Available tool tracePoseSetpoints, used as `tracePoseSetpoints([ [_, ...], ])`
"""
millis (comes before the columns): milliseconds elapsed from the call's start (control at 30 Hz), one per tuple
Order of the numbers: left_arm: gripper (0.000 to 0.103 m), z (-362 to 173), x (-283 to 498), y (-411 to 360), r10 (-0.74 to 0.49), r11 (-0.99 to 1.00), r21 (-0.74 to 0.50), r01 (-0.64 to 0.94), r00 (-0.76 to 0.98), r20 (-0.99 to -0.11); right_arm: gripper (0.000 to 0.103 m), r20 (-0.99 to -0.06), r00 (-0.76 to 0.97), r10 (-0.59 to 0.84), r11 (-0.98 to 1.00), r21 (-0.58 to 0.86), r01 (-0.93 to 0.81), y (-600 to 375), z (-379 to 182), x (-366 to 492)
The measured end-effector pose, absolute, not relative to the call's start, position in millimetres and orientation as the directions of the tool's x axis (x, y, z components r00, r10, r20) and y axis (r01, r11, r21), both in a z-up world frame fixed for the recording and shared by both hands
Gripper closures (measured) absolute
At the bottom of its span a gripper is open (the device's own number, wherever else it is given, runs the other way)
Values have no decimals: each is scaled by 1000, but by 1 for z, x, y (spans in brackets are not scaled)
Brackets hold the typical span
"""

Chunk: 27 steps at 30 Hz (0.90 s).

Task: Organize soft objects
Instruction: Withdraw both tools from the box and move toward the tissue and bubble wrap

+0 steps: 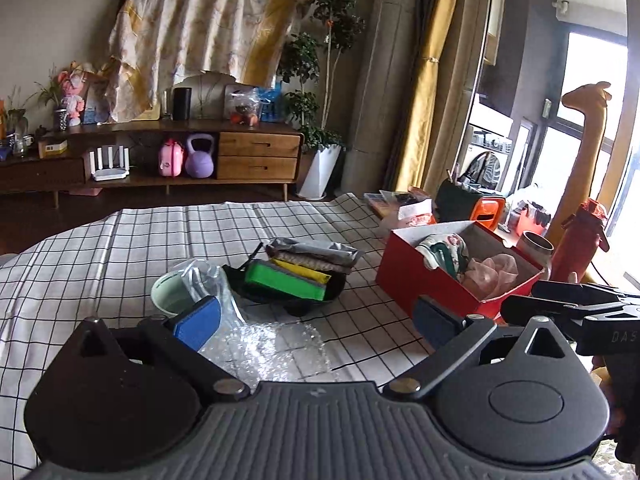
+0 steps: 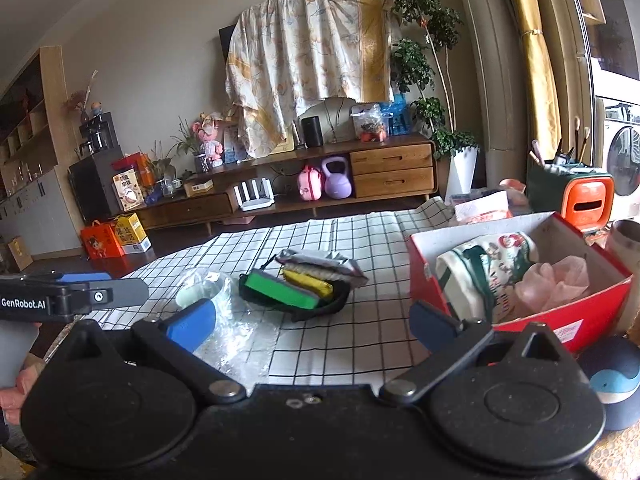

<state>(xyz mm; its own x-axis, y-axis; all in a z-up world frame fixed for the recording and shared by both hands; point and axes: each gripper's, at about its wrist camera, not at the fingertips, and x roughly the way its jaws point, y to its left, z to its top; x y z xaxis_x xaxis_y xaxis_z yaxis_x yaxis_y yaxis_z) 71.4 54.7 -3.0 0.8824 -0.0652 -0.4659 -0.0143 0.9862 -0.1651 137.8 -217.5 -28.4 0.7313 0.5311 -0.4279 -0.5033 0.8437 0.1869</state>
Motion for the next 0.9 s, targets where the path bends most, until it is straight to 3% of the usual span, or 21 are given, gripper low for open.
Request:
tracePoseSetpoints([
  [167, 0, -20, 55, 86, 8, 978, -180, -102, 888, -460, 0, -455, 703, 547, 832, 204, -516, -197, -36, 136],
  [333, 0, -46, 49, 117, -16, 968, -225, -112, 867, -499, 0, -487, 675, 555, 823, 202, -531, -174, -47, 135],
  [900, 0, -118, 63, 186, 170, 928, -155, -340, 753, -636, 2, -612, 592, 524, 789, 88, -607, -102, -94, 155],
])
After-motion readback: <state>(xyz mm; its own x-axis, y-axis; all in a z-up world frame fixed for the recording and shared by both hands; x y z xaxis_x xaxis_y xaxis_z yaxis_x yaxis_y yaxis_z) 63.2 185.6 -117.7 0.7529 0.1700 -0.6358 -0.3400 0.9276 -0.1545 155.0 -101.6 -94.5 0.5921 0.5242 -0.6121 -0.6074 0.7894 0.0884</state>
